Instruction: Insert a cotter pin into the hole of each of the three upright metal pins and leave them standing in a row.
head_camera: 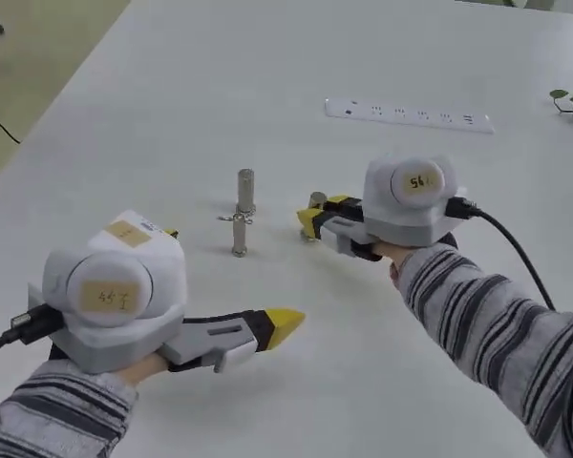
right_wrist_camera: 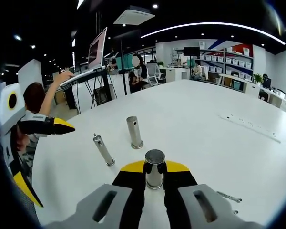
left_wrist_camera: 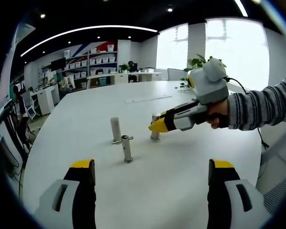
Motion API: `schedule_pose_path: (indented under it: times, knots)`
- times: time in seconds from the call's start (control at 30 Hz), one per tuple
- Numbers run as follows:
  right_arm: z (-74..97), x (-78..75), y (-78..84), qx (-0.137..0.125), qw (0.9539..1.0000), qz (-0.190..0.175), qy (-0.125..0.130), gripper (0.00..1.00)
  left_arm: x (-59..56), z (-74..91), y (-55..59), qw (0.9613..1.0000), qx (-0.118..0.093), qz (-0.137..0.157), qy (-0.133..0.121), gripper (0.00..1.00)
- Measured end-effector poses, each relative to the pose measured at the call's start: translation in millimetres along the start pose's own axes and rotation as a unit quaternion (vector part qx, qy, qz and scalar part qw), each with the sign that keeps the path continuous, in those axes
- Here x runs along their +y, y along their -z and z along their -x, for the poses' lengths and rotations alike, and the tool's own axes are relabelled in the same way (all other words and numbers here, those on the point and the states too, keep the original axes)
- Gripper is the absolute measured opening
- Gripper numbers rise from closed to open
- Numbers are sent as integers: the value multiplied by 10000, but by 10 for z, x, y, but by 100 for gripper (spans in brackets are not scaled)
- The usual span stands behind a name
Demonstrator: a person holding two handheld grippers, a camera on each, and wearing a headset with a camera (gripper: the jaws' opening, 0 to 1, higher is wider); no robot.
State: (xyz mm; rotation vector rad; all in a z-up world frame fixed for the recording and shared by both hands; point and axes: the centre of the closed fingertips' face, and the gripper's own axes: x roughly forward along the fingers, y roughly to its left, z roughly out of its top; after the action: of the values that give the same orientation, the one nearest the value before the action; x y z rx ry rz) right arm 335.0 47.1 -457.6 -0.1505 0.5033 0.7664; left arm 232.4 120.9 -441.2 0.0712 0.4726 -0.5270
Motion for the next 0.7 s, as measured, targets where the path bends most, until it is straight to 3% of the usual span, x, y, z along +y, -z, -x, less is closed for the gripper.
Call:
schedule_pose_path:
  times: [0.33, 0.7]
  knots:
    - [263, 73, 209, 86, 9999, 72, 61, 9, -51, 16, 33, 10000, 48, -49, 25, 97]
    - [368, 127, 321, 80, 9999, 62, 139, 9, -70, 17, 29, 10000, 28, -39, 48, 97]
